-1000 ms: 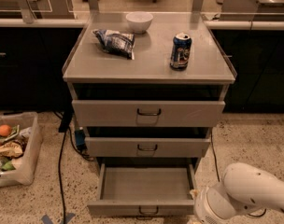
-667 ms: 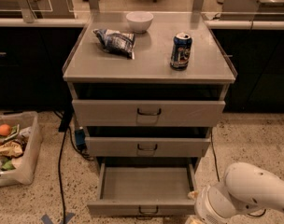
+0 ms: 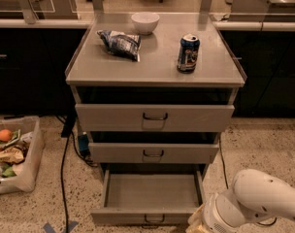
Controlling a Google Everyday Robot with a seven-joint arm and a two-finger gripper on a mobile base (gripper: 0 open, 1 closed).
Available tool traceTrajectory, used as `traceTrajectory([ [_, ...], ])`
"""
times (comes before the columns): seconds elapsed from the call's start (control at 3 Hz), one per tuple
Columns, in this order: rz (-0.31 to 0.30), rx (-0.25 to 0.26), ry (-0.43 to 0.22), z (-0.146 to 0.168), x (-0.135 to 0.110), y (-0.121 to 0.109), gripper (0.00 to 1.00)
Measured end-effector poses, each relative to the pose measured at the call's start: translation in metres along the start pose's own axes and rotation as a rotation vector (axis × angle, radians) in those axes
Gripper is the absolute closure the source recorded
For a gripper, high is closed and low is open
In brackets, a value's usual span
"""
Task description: Close bottom drawer
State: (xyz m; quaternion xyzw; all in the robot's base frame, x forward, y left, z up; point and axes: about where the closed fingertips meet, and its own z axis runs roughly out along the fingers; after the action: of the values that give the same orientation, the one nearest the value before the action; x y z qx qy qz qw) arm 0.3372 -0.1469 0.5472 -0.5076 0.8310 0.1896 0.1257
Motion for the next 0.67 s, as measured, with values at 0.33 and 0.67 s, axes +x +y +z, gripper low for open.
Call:
traceTrajectory([
  [0.33,0.007,0.032,0.021,0.019,0.008,0.003,0.89],
  [0.67,0.089,0.046,0.067,0.072,0.037,-0.001,1.00],
])
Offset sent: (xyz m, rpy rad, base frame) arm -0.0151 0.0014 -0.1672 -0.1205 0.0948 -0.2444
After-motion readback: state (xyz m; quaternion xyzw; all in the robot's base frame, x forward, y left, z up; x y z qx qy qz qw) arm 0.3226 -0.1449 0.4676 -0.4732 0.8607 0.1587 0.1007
